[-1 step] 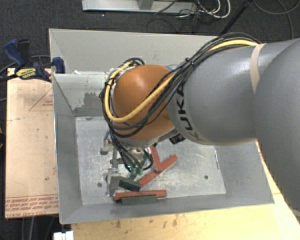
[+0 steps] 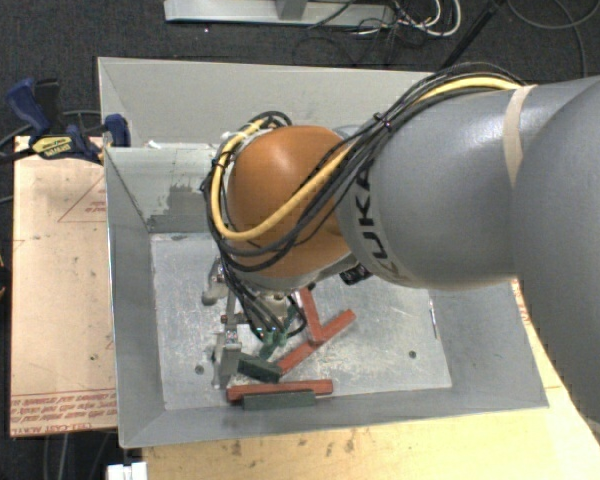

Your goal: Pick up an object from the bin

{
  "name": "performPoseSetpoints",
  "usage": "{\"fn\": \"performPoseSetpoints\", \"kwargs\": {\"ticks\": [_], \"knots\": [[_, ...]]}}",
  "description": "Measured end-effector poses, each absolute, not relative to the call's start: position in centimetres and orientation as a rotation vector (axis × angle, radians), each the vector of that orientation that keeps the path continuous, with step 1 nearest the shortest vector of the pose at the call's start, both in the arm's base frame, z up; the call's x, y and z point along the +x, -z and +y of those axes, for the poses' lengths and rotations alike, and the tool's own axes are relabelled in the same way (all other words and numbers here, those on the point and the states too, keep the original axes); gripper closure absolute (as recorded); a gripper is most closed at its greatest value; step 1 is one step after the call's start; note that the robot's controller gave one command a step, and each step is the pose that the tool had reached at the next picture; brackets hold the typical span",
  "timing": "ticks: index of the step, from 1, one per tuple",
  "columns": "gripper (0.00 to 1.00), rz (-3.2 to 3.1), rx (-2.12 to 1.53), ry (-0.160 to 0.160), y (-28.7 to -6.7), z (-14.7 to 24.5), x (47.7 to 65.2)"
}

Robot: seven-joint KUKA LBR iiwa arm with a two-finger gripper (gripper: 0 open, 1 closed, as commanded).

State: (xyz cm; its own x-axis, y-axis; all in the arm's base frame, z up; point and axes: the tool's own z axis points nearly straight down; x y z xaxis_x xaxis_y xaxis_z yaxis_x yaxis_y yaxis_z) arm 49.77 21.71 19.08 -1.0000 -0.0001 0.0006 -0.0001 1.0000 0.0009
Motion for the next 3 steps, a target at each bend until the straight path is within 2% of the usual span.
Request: {"fn": "performPoseSetpoints", "kwargs": {"ticks": [1,2,3], "knots": [[0.0,-3.144,0.119,0.004,-14.8,19.0,50.5],[1.0,-3.128,0.283,0.002,-10.6,16.8,50.9],[1.0,-3.128,0.283,0.002,-10.6,16.8,50.9]]}}
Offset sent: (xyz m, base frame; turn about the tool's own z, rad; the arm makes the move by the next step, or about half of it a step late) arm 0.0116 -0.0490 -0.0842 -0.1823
